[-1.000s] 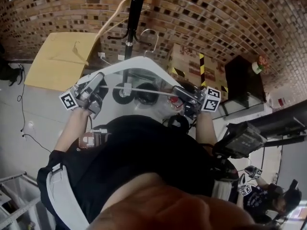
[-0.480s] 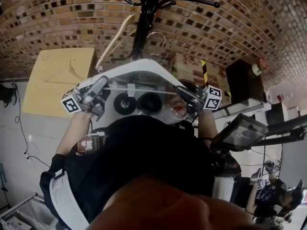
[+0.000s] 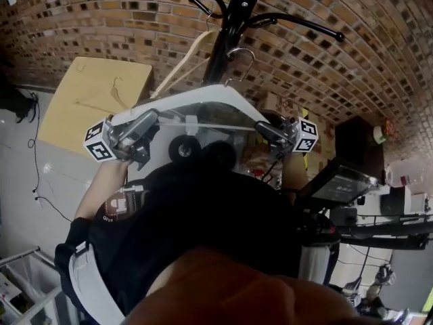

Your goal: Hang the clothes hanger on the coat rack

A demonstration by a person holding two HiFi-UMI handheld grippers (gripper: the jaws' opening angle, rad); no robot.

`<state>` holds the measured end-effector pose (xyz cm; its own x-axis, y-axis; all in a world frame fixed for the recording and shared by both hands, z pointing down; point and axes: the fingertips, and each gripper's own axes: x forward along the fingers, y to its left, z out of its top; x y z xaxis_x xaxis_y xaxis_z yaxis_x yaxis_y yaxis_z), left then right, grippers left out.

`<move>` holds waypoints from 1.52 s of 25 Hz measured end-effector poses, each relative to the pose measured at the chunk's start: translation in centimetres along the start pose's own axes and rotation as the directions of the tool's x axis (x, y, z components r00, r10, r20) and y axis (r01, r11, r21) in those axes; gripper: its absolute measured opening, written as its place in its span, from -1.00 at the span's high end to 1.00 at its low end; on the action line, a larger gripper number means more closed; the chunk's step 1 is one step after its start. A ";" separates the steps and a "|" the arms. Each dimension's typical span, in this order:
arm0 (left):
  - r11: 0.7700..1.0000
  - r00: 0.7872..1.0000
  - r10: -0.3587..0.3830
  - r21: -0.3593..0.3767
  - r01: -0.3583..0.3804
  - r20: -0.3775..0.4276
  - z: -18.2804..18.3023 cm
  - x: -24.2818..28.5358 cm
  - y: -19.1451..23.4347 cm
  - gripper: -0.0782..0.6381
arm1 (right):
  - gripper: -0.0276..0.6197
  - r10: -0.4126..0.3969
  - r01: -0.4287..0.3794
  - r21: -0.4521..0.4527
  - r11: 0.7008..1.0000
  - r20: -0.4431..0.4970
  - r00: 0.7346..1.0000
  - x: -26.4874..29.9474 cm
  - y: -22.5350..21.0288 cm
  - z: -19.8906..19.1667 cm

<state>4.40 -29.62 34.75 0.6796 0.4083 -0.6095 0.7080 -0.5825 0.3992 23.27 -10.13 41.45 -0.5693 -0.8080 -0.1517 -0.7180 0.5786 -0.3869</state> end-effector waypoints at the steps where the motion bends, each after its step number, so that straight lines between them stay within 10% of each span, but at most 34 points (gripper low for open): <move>1: 0.999 1.000 0.014 0.032 -0.014 -0.004 -0.2 0.6 -0.2 0.50 | 0.46 0.038 -0.038 0.000 0.999 -0.001 0.999 -0.3 -0.7 0.3; 11: 0.938 0.979 0.190 0.281 -0.204 0.076 -4.4 9.2 -0.6 0.50 | 0.46 0.365 -0.364 0.030 0.931 -0.051 0.929 -5.8 -8.8 5.3; 19: 0.819 0.895 0.417 0.361 -0.447 0.161 -7.0 14.5 1.1 0.50 | 0.46 0.549 -0.546 0.091 0.833 -0.003 0.836 -7.1 -16.1 6.9; 28: 0.671 0.791 0.576 0.434 -0.602 0.206 -6.0 17.5 2.4 0.50 | 0.45 0.662 -0.668 0.111 0.736 0.086 0.744 -4.1 -20.8 7.7; 38: 0.618 0.747 0.634 0.449 -0.646 0.202 -5.9 19.5 4.9 0.50 | 0.45 0.693 -0.705 0.129 0.698 0.130 0.709 -3.8 -24.0 8.1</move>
<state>22.26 -20.34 28.87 0.9173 -0.2064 -0.3405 -0.0878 -0.9389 0.3327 45.90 -21.82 43.94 -0.8494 -0.1869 -0.4936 -0.0482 0.9588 -0.2801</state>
